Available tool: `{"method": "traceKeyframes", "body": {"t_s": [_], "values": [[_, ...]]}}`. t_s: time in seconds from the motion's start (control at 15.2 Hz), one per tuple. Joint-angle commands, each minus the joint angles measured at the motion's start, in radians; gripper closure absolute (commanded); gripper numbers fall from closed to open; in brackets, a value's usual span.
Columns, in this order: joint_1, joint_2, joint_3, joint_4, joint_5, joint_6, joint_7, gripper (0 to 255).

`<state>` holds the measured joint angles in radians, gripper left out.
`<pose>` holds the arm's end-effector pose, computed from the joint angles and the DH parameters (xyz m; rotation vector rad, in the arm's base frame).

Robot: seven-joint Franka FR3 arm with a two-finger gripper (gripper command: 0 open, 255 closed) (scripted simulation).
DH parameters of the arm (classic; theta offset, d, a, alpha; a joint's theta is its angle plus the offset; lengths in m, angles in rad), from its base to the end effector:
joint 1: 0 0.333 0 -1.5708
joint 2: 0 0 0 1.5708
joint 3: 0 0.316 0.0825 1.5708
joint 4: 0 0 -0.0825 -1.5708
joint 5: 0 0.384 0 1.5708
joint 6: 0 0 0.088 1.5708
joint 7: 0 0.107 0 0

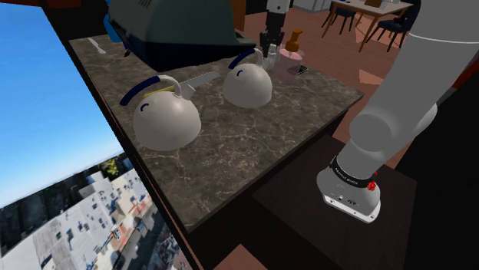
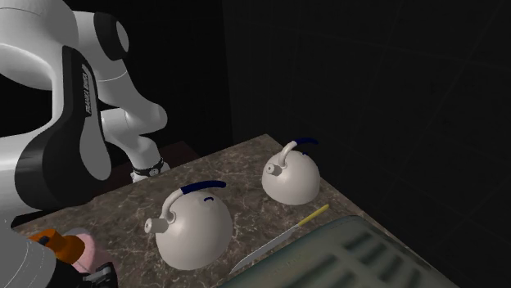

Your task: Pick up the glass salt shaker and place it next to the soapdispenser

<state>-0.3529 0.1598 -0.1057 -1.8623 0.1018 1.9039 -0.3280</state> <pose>0.5316 -0.2517 0.4227 -3.0123 0.2554 0.1187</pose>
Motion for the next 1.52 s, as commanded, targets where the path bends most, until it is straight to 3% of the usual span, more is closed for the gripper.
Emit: {"method": "traceKeyframes", "body": {"t_s": [0.0,0.59,0.66,0.99,1.25,1.45], "values": [[-0.001,0.013,0.000,-0.011,0.002,0.023,-0.003,255],[-0.001,0.015,0.000,-0.016,0.002,0.029,-0.004,255],[-0.001,0.015,0.000,-0.016,0.002,0.029,-0.004,0],[-0.001,0.015,0.000,-0.016,0.002,0.029,-0.004,0],[-0.006,0.001,-0.004,0.094,-0.003,-0.095,0.001,0],[-0.006,0.001,-0.004,0.094,-0.003,-0.095,0.001,0]]}}
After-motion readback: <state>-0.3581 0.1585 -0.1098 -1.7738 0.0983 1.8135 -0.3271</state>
